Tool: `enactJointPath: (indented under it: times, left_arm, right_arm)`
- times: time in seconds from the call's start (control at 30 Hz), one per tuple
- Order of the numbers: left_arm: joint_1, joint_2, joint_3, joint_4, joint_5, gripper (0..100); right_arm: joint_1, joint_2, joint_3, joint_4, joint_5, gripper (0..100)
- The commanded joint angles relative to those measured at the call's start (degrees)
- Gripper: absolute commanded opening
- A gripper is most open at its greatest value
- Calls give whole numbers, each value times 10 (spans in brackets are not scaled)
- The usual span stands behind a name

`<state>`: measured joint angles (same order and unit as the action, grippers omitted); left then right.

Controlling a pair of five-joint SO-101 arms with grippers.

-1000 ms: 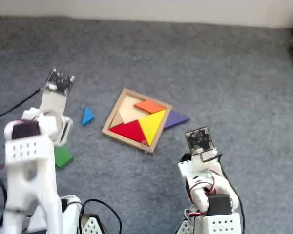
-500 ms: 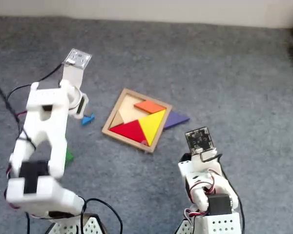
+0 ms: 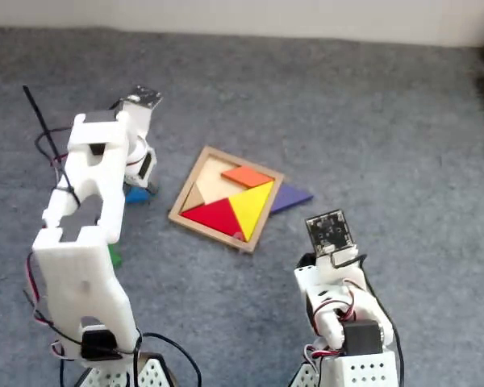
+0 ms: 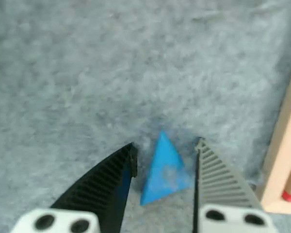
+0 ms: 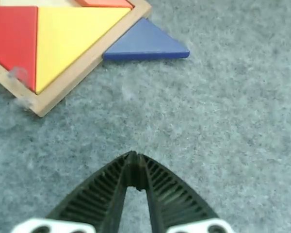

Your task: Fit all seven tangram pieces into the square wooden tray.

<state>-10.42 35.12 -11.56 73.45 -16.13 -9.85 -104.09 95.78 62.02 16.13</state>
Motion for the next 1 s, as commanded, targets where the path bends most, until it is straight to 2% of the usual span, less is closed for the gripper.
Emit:
enactJointPath:
  times: [0.0, 0.2, 0.43, 0.57, 0.67, 0.87, 0.97]
  left_arm:
    - [27, 29, -66, 59, -1, 171]
    - [48, 41, -117, 108, 0, 136]
    - [44, -18, -171, 203, -1, 239]
    - [27, -29, -170, 209, -3, 252]
    - [4, -18, -168, 208, -34, 252]
    - [-12, 75, -174, 207, -68, 249]
    - [-7, 123, -175, 191, -75, 184]
  right_arm:
    - [7, -7, 63, 3, -4, 6]
    - [7, -7, 63, 3, -4, 6]
    - [24, -7, 63, 3, -4, 6]
    - [35, -7, 63, 3, -4, 6]
    - [35, -7, 63, 3, -4, 6]
    - [35, -7, 63, 3, -4, 6]
    - [35, -7, 63, 3, -4, 6]
